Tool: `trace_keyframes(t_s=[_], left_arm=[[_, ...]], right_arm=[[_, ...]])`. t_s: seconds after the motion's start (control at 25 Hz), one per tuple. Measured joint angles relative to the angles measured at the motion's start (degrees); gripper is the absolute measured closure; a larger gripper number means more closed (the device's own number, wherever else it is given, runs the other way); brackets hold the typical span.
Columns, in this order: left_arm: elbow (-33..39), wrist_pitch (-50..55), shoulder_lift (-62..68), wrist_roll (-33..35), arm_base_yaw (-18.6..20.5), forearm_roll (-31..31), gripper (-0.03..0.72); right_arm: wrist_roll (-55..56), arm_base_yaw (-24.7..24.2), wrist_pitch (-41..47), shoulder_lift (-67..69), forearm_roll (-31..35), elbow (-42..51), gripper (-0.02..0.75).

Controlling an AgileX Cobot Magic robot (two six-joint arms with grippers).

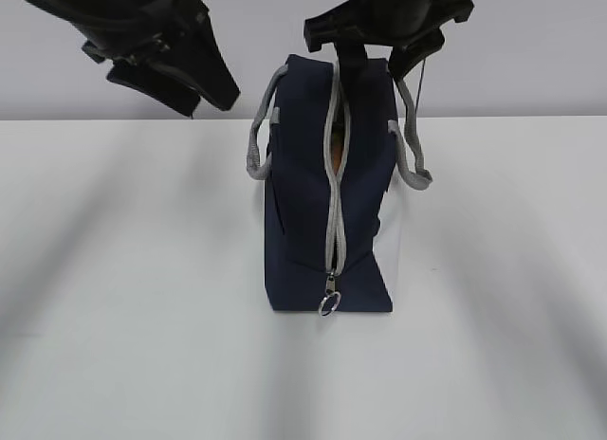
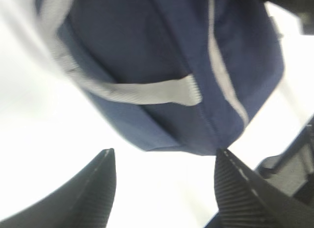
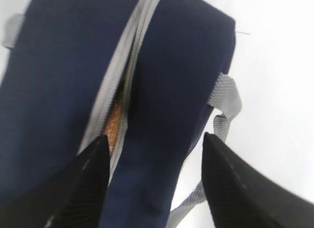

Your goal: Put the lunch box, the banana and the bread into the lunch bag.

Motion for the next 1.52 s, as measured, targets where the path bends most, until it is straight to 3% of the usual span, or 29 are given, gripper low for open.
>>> trace_keyframes(t_s=[0.24,0.52,0.8,1.04,1.28,1.52], left_arm=[[-4.13,1.99,0.0,-7.2,0.0,11.6,0.222],[-1.22,2.21,-1.9,-9.24,0.0,16.08,0.245],[1.15,2.43,-4.56,-9.46,0.0,17.63,0.246],[1.15,2.55,-4.66,-9.46,0.0,17.63,0.248],[1.15,2.55,-4.66,-10.86,0.0,17.92,0.249],[1.15,2.55,-4.66,-11.61,0.0,19.83,0.25]], right_arm=[[0.0,0.0,0.13,-6.22,0.38,0.36,0.281],[0.69,3.17,-1.15,-18.6,-1.98,11.7,0.282],[3.72,3.68,-25.17,-36.57,-3.88,39.73,0.282],[3.94,3.68,-44.37,-45.74,-10.55,60.05,0.282],[3.94,3.68,-55.21,-46.68,-14.25,64.78,0.282],[3.94,3.68,-57.98,-46.68,-17.1,64.78,0.282]])
